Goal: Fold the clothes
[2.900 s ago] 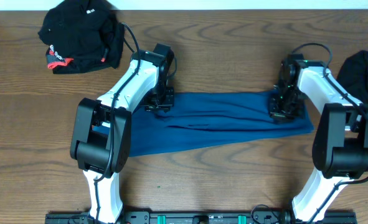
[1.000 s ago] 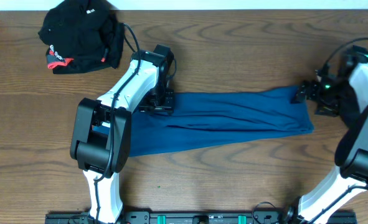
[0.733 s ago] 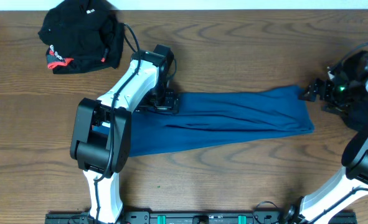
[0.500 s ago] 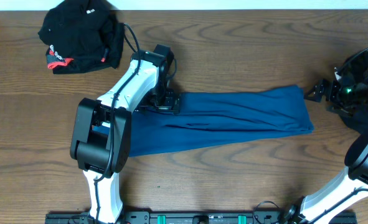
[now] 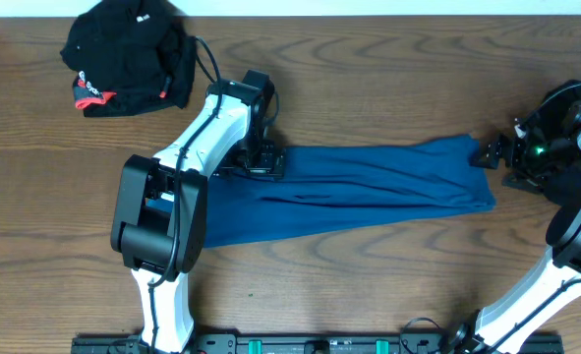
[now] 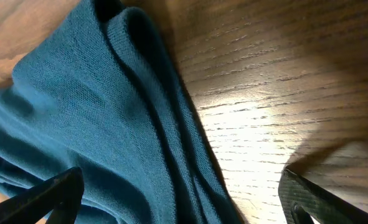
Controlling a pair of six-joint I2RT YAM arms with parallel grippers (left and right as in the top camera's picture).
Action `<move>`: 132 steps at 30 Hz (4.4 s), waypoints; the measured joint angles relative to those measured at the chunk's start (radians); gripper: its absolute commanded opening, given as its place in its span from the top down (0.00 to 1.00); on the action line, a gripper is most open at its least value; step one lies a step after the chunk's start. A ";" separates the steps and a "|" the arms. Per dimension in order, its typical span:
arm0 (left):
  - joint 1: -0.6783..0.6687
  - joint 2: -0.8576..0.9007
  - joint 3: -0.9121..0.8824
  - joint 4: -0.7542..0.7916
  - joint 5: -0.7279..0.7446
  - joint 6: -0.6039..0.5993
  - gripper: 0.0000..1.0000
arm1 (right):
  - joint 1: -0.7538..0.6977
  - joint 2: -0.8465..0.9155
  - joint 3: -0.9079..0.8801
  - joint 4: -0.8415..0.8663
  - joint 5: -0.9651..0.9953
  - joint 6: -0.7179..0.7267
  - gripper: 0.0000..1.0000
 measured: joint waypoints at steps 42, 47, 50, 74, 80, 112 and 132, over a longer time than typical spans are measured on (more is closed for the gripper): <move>0.000 0.000 0.000 0.019 0.000 0.000 0.02 | 0.042 0.080 -0.024 -0.022 -0.095 0.120 0.99; 0.000 -0.007 0.000 0.021 0.001 0.000 0.02 | -0.007 0.080 0.051 -0.037 0.034 0.187 0.99; 0.000 -0.026 0.000 0.023 0.001 0.000 0.02 | -0.034 0.080 0.114 -0.077 0.128 0.203 0.99; 0.000 -0.335 0.000 0.050 0.000 0.000 0.02 | 0.251 -0.133 0.294 -0.308 0.344 0.227 0.99; 0.000 -0.335 0.000 0.036 0.001 0.000 0.02 | 0.446 -0.133 0.294 -0.309 0.354 0.251 0.99; 0.000 -0.335 0.000 0.021 0.000 0.000 0.02 | 0.636 -0.153 0.149 -0.283 0.385 0.294 0.36; 0.000 -0.335 0.000 0.021 0.000 0.000 0.02 | 0.227 -0.161 -0.153 0.051 0.098 0.020 0.23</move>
